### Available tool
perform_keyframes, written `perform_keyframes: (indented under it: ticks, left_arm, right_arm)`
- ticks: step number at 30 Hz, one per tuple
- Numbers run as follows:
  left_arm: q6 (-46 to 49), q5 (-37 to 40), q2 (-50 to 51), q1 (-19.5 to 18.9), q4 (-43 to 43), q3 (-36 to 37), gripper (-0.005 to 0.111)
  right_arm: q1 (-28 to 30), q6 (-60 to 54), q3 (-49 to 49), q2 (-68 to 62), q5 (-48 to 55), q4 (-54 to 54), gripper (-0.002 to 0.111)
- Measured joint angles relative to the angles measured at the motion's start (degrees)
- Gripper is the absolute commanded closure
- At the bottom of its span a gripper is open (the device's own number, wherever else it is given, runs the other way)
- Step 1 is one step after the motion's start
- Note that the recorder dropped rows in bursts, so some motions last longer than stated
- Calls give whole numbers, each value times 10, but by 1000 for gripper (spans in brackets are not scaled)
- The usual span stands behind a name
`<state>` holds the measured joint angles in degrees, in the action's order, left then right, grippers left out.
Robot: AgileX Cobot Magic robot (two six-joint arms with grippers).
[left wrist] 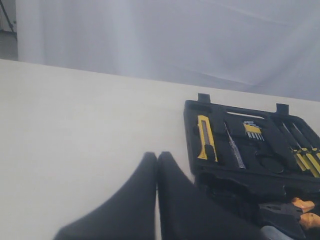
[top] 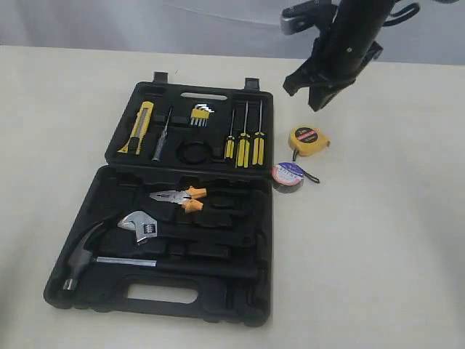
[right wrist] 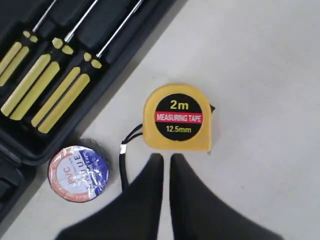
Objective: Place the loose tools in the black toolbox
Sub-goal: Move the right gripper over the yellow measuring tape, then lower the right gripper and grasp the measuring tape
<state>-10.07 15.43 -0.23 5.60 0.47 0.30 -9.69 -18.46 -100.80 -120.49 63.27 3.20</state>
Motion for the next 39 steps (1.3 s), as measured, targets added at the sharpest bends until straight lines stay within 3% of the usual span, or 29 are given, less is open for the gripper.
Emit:
perform_keyframes:
  ticks: [3, 6, 39]
  left_arm:
    - [0, 0, 0, 0, 0, 0, 107]
    - [0, 0, 0, 0, 0, 0, 107]
    - [0, 0, 0, 0, 0, 0, 107]
  right_arm:
    - [-1, -1, 0, -23, 3, 0, 57]
    - [-1, -4, 0, -38, 4, -5, 43]
    - [-1, -36, -1, -111, -78, -18, 37]
